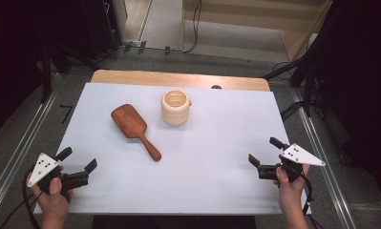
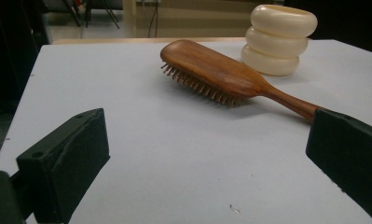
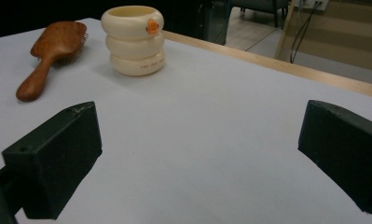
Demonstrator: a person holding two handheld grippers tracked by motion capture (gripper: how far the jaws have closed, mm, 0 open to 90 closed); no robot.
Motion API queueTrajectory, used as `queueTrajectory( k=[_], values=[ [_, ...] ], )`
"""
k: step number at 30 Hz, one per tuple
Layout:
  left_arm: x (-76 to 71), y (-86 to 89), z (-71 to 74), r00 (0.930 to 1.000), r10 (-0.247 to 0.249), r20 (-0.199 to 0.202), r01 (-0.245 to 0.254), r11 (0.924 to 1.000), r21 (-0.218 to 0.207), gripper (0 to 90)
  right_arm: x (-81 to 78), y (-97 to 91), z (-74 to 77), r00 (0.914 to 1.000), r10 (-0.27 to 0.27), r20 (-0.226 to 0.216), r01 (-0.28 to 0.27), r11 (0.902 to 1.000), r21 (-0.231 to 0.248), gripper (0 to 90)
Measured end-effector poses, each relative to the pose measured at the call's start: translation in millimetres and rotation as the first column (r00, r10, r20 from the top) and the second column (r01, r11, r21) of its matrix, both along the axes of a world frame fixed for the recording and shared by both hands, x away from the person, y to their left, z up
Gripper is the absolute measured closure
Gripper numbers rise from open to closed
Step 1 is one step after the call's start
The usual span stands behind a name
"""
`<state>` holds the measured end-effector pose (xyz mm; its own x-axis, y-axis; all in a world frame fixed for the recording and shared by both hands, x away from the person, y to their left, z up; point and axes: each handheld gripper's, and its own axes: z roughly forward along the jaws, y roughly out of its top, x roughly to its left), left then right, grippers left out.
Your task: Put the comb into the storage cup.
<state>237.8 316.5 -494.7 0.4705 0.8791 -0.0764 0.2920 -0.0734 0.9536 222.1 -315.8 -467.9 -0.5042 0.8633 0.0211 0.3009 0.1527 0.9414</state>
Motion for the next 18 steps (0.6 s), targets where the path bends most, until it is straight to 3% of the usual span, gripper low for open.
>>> queueTrajectory(
  k=[8,13,18],
  values=[
    [-0.5,-0.6,-0.1,1.0,-0.005,0.001,0.005,1.0,-0.001,0.0,12.2,18.8,21.8,0.9969,0.068,0.038,-0.068,0.9975,-0.021,0.0],
    [-0.7,-1.0,-0.3,1.0,-0.009,0.002,0.009,1.0,-0.002,0.0,24.1,34.4,31.5,0.9966,0.081,0.014,-0.08,0.996,-0.04,0.0],
    [-0.6,-1.0,-0.4,0.9999,-0.011,0.002,0.011,0.9999,-0.001,0.0,34.5,53.1,40.9,0.9919,0.123,0.029,-0.122,0.9912,-0.053,0.0]
  ],
)
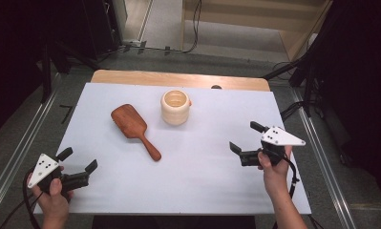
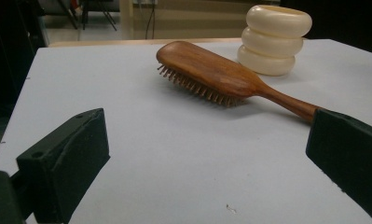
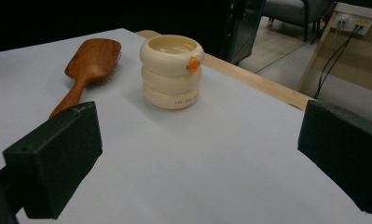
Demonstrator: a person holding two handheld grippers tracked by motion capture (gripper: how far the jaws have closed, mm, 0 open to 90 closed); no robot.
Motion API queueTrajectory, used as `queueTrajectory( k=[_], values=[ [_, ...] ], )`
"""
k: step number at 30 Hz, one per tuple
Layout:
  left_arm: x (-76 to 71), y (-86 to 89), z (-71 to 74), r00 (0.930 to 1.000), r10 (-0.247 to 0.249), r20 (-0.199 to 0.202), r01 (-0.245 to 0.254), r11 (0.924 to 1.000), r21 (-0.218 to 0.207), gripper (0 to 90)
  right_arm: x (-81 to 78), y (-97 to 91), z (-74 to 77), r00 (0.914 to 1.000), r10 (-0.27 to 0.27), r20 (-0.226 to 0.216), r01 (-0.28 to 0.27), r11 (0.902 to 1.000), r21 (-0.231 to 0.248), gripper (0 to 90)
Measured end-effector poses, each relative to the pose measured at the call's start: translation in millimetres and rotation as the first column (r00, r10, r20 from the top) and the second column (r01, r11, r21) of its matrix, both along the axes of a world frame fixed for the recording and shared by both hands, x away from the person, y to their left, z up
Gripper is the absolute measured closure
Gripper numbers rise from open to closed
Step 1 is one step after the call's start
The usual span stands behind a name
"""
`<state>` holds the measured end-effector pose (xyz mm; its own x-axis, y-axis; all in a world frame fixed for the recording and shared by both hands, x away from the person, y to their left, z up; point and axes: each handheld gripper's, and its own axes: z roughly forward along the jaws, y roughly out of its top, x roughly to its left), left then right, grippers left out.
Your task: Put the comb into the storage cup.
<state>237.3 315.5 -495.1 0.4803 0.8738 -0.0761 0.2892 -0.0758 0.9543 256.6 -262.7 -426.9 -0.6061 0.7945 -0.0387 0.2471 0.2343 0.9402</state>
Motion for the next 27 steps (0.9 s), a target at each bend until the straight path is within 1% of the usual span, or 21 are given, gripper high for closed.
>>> queueTrajectory(
  k=[3,8,12,15,20,22,27],
  values=[
    [0.1,-0.6,0.0,1.0,0.001,0.0,-0.001,1.0,0.009,0.0,6.1,10.4,4.9,0.9999,0.012,0.008,-0.012,0.9999,-0.005,0.0],
    [0.2,-2.1,-0.1,1.0,-0.006,-0.002,0.006,0.9996,0.027,0.0,17.7,29.7,11.6,0.9996,0.028,-0.004,-0.028,0.9995,-0.014,0.0],
    [0.4,-1.7,0.0,0.9999,-0.011,-0.004,0.011,0.9997,0.024,0.0,26.7,45.4,16.0,0.9984,0.056,-0.006,-0.056,0.9978,-0.034,0.0],
    [0.4,-1.4,-0.1,0.9999,-0.012,-0.002,0.012,0.9998,0.016,0.0,31.6,56.3,19.1,0.9969,0.078,0.008,-0.078,0.9964,-0.032,0.0],
    [0.4,-1.2,-0.1,0.9999,-0.013,-0.002,0.013,0.9998,0.012,0.0,41.2,73.9,22.9,0.995,0.1,-0.002,-0.1,0.9945,-0.032,0.0],
    [0.6,-1.3,-0.1,0.9999,-0.014,-0.003,0.014,0.9998,0.013,0.0,45.1,80.8,24.0,0.9938,0.11,-0.016,-0.11,0.9934,-0.03,0.0],
    [0.4,-1.4,-0.1,0.9999,-0.016,-0.003,0.016,0.9997,0.019,0.0,54.5,98.7,25.0,0.9905,0.133,-0.034,-0.135,0.99,-0.044,0.0]
  ],
)
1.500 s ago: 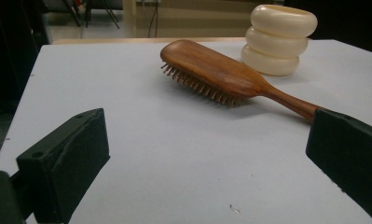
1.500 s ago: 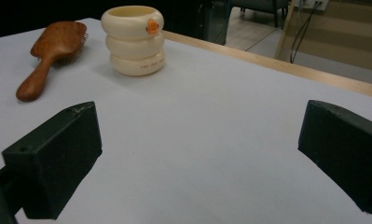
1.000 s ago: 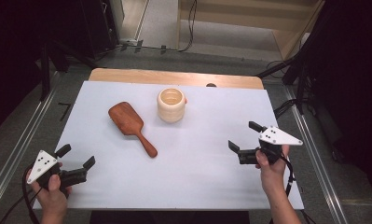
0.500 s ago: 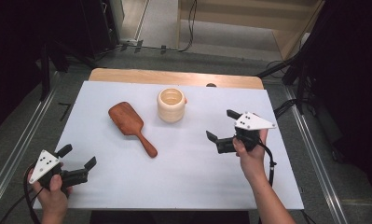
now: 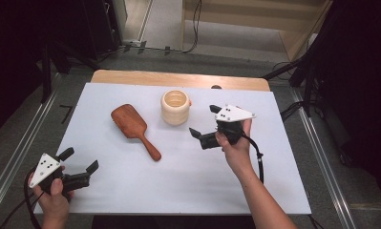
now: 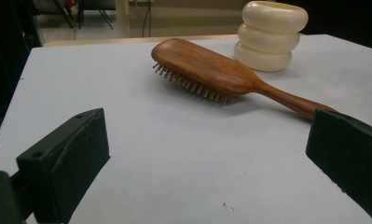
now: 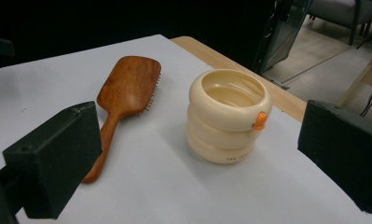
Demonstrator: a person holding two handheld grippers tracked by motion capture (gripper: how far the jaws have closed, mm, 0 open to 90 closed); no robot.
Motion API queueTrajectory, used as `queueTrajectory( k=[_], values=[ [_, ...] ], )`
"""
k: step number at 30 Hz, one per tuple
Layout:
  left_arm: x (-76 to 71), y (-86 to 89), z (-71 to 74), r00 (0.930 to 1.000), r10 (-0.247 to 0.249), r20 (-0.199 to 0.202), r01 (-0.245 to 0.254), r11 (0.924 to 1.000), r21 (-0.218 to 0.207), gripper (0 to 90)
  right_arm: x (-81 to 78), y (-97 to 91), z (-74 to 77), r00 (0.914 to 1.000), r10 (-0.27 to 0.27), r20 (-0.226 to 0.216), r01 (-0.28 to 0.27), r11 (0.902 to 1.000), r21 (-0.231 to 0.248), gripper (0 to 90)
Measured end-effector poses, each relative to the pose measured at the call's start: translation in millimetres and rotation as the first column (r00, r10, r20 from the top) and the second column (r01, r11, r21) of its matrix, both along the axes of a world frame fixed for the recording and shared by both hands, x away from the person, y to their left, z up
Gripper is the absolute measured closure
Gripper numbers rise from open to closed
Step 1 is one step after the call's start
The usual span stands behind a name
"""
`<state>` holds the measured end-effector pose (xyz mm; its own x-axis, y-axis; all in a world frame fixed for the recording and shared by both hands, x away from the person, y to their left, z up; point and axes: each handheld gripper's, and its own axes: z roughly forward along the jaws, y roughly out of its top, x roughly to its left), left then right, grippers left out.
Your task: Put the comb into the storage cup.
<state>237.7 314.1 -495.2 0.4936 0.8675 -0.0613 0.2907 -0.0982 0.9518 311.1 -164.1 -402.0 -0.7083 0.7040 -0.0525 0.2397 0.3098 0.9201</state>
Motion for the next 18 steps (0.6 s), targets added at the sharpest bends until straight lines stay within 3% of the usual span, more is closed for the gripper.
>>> queueTrajectory(
  k=[18],
  values=[
    [-0.2,-0.3,-0.1,1.0,-0.002,-0.002,0.002,1.0,0.0,0.0,25.6,58.2,1.3,0.9967,0.061,-0.054,-0.065,0.9954,-0.071,0.0]
  ],
)
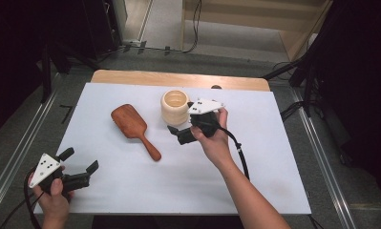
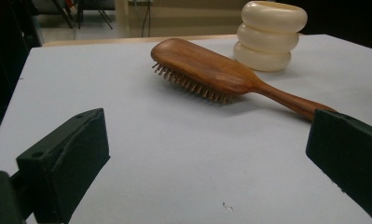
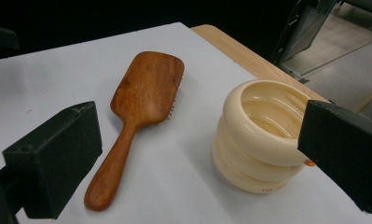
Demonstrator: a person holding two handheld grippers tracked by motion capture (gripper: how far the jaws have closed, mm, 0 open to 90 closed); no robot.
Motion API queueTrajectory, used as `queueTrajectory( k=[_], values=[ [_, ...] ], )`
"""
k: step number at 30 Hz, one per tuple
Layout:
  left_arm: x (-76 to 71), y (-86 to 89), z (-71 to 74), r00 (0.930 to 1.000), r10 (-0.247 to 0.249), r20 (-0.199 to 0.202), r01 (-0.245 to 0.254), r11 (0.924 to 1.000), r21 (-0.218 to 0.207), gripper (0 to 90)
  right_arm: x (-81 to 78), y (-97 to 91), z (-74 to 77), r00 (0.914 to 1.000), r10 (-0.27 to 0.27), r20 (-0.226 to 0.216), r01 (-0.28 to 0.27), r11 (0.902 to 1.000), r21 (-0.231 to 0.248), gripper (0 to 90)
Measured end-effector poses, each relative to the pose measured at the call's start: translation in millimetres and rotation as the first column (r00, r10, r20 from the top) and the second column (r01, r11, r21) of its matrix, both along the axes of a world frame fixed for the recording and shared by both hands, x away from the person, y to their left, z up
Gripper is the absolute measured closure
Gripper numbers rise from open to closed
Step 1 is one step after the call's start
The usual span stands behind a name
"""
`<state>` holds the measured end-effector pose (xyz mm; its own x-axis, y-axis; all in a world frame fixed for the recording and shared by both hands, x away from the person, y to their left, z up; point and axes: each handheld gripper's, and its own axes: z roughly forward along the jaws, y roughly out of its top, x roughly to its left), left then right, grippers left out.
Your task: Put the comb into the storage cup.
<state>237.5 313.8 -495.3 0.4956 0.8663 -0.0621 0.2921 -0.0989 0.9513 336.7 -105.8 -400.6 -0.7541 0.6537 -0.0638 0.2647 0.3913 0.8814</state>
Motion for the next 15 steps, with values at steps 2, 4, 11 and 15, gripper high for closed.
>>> queueTrajectory(
  k=[2,4,11,15],
  values=[
    [0.0,-0.1,0.0,1.0,-0.001,0.0,0.001,1.0,0.002,0.0,1.6,2.1,-0.3,1.0,0.004,0.001,-0.004,1.0,-0.006,0.0],
    [0.1,-0.2,0.0,1.0,-0.002,-0.001,0.002,1.0,0.006,0.0,5.9,10.7,-1.7,0.9998,0.009,-0.015,-0.01,0.9998,-0.016,0.0],
    [0.0,-0.3,-0.1,1.0,-0.005,0.0,0.005,1.0,0.006,0.0,12.8,27.2,-8.7,0.9984,0.024,-0.051,-0.027,0.9986,-0.046,0.0],
    [0.0,-0.2,-0.1,1.0,-0.003,-0.001,0.003,1.0,0.006,0.0,16.8,36.0,-15.0,0.9967,0.029,-0.076,-0.034,0.9967,-0.074,0.0]
  ],
)
